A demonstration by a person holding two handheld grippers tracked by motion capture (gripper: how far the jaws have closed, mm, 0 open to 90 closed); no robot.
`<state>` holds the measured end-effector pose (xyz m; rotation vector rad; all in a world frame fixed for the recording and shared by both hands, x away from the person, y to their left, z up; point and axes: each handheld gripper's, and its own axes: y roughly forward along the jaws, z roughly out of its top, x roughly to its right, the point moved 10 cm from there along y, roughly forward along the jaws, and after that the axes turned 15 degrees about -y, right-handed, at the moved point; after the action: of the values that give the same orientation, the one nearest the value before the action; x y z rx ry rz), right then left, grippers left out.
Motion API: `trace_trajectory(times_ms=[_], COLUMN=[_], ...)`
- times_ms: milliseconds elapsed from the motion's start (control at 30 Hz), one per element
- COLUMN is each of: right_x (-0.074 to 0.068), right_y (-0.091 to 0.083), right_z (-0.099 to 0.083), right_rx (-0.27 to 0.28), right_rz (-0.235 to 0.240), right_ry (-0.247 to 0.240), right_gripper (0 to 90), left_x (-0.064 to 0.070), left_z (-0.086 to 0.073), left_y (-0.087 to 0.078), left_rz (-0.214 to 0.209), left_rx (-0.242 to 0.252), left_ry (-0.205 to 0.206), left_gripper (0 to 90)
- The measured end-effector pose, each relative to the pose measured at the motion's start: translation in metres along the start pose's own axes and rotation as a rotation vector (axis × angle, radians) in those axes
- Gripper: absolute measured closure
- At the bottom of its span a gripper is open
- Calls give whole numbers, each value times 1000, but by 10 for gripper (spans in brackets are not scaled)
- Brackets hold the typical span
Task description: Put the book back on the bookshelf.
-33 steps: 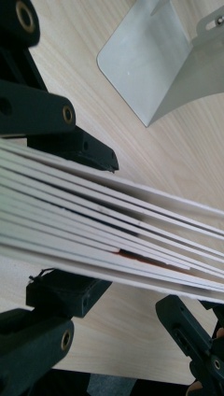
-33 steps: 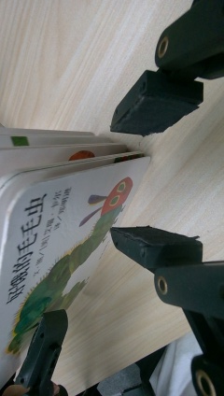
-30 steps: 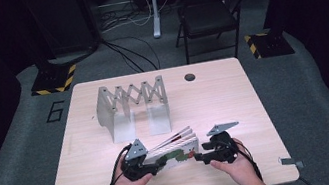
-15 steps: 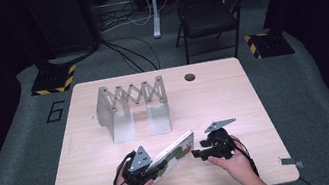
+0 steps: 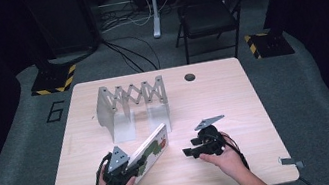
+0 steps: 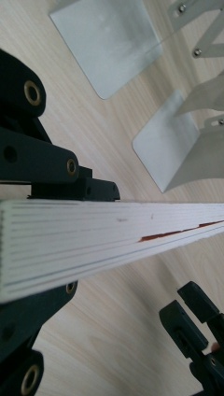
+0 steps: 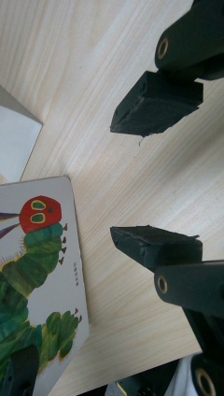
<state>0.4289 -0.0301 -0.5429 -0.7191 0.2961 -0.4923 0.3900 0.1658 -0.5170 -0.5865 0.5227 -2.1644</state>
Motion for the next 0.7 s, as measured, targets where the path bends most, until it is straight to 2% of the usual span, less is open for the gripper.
trace_trajectory(times_ms=[67, 300, 433, 467, 533, 600, 633, 700], right_x=[-2, -2, -1, -2, 0, -1, -1, -1], right_y=[2, 7, 8, 7, 8, 7, 7, 7], right_z=[1, 6, 7, 7, 7, 6, 6, 5], right_rx=[-8, -6, -2, -5, 5, -3, -3, -5], right_rz=[6, 19, 20, 19, 16, 18, 18, 19], right_ry=[7, -13, -13, 0, -16, -7, -7, -3], right_gripper=[426, 425, 426, 426, 426, 426, 426, 425], left_x=[-1, 0, 2, 2, 3, 3, 3, 1], left_z=[-2, -11, -13, -13, -11, -10, -7, -5], left_y=[-1, -2, -4, -4, -4, -4, -4, -2], left_rz=[1, 19, 26, 26, 23, 20, 28, 38], left_rx=[2, -37, -47, -52, -46, -41, -17, -12], left_ry=[-14, 0, 4, 12, 6, 1, -8, -15], left_gripper=[755, 748, 745, 740, 722, 689, 666, 638])
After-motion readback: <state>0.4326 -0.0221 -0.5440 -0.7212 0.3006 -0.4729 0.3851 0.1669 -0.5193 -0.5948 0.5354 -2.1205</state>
